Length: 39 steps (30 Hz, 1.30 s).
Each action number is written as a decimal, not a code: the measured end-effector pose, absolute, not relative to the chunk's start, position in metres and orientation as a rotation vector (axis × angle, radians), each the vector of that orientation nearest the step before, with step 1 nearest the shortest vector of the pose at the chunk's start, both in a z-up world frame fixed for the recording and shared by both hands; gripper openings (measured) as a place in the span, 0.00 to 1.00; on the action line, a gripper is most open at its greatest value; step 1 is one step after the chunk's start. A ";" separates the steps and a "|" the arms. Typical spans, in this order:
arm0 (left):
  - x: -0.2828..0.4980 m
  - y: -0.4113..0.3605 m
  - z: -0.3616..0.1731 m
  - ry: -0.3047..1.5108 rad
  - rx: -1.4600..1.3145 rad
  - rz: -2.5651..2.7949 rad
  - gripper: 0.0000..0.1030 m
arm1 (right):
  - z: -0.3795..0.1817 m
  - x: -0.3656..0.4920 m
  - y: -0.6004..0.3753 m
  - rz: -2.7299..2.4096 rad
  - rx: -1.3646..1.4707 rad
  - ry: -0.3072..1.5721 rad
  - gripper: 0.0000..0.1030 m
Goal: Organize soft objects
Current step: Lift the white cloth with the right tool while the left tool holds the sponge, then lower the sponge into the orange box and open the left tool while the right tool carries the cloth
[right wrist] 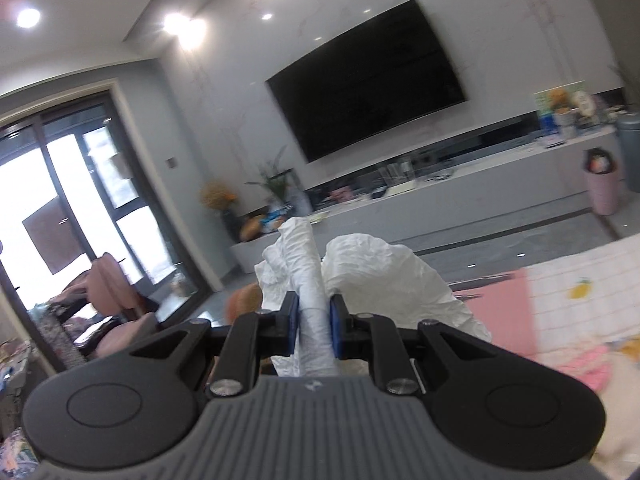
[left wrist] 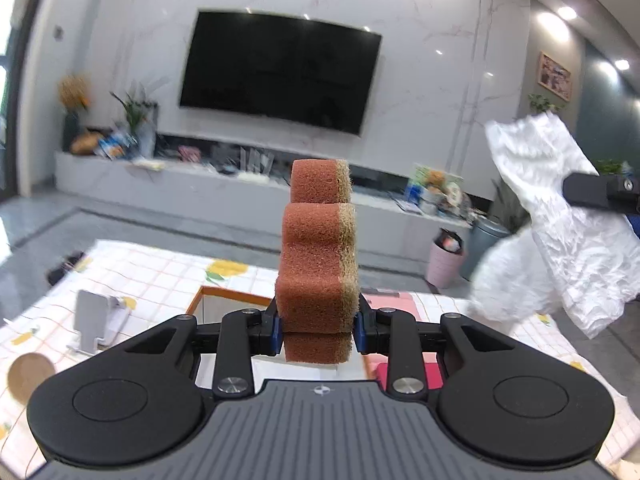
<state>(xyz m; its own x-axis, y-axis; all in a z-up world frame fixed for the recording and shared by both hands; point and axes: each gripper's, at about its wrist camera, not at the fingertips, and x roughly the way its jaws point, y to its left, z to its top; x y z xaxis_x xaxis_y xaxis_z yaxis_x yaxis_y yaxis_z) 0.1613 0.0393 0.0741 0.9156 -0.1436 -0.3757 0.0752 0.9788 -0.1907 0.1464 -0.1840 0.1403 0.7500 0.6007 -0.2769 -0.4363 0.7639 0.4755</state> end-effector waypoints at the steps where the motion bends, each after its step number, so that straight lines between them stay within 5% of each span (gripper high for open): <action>1: 0.172 0.050 0.069 0.417 -0.181 -0.147 0.35 | 0.139 0.153 -0.172 0.600 0.395 0.440 0.14; 18: 0.281 0.127 -0.044 0.729 -0.436 -0.171 0.36 | 0.052 0.243 -0.077 0.616 0.297 0.593 0.14; 27: 0.264 0.132 -0.023 0.693 -0.443 -0.166 0.78 | 0.044 0.237 -0.094 0.573 0.302 0.618 0.14; 39: 0.228 0.148 0.019 0.577 -0.383 -0.031 0.82 | 0.055 0.206 -0.085 0.614 0.175 0.796 0.14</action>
<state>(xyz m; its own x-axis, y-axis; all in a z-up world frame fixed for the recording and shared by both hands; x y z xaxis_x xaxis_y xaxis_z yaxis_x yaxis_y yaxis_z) 0.2277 0.1475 0.0193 0.8398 -0.1347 -0.5259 -0.0776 0.9290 -0.3619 0.2063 -0.0850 0.0550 0.5369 0.5765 -0.6159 -0.4490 0.8134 0.3699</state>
